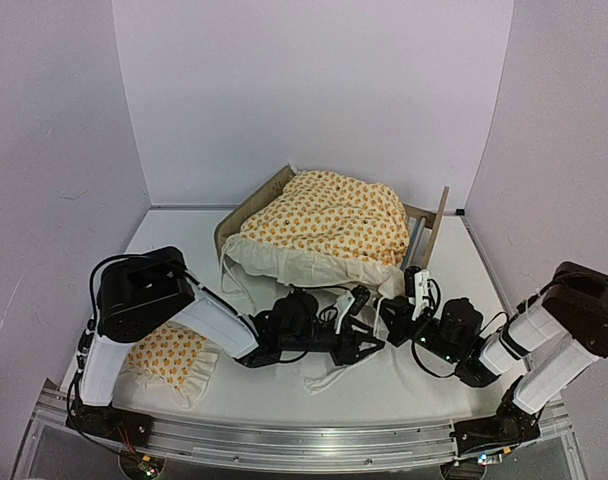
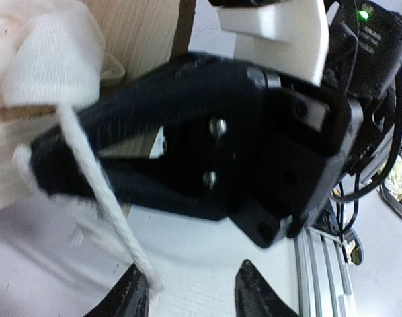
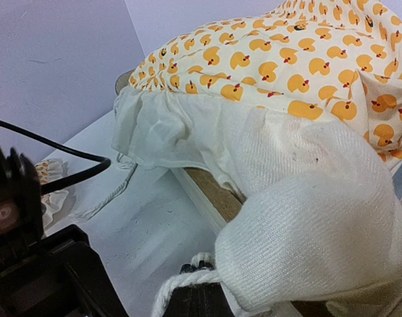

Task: Set up the pet bed

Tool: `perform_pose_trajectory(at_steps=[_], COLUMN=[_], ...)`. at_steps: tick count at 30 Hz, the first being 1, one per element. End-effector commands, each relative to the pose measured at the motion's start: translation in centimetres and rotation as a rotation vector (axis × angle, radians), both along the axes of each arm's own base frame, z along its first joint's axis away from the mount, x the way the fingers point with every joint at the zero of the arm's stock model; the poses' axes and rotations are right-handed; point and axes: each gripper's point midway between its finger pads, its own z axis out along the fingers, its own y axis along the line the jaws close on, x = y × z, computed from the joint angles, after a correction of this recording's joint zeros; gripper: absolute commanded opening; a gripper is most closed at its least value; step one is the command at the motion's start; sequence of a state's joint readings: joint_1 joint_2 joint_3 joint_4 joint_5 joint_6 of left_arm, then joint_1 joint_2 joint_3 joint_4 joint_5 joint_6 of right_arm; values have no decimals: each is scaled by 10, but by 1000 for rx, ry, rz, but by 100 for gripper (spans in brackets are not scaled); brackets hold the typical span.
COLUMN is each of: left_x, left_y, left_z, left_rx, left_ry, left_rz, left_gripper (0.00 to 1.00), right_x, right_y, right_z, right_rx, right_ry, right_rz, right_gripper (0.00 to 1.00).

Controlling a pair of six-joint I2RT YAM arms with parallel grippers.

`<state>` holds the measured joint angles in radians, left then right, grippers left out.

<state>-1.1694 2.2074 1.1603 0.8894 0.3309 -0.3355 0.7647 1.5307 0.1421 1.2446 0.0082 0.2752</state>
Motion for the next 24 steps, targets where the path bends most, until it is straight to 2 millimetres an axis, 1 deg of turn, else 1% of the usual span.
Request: perform_pose_trajectory(at_steps=[1,2,3,4,5,6,9,10,11,12,13,14,15,19,22,24], left_x=[-4,-2,0,3,6,9,24,30,37,46,56,65,73,91,99,101], left_y=[32,43,53,62,70,75,84,83,82,80,78,74,70,53,45,42], left_z=[41,46,39,44,45,46,52,53,54,55,55,56,54,55,51,47], left_rx=[-49,-47,-28,-30,-24,-19,-5,3,14,20,21,28,43,58,76,87], left_ry=[-146,-170,-182,-205,-234,-271,-422,-475,-510,-526,-531,-540,-569,-712,-788,-815], left_rz=[-5,0,-4,-7,-12,-17,-12,0,10,14,17,25,34,48,57,51], left_gripper=[48,50,53,58,68,72,72,71,67,57,43,32,29,25,18,17], right_x=[-5,-6,-6,-7,-7,-8,-7,-6,-6,-5,-5,-5,-5,-5,-5,-5], right_y=[8,7,7,7,7,8,9,10,10,10,10,11,11,12,14,15], right_z=[35,35,35,35,35,35,32,32,31,30,30,30,30,31,30,30], right_rx=[64,58,55,52,48,43,28,25,22,21,18,17,14,6,0,-2], right_ry=[-136,-140,-144,-146,-148,-149,-146,-144,-140,-139,-136,-139,-137,-142,-139,-137], right_rz=[48,50,53,56,58,63,67,66,64,63,64,66,67,71,81,86], right_gripper=[0,0,0,0,0,0,0,0,0,0,0,0,0,0,0,0])
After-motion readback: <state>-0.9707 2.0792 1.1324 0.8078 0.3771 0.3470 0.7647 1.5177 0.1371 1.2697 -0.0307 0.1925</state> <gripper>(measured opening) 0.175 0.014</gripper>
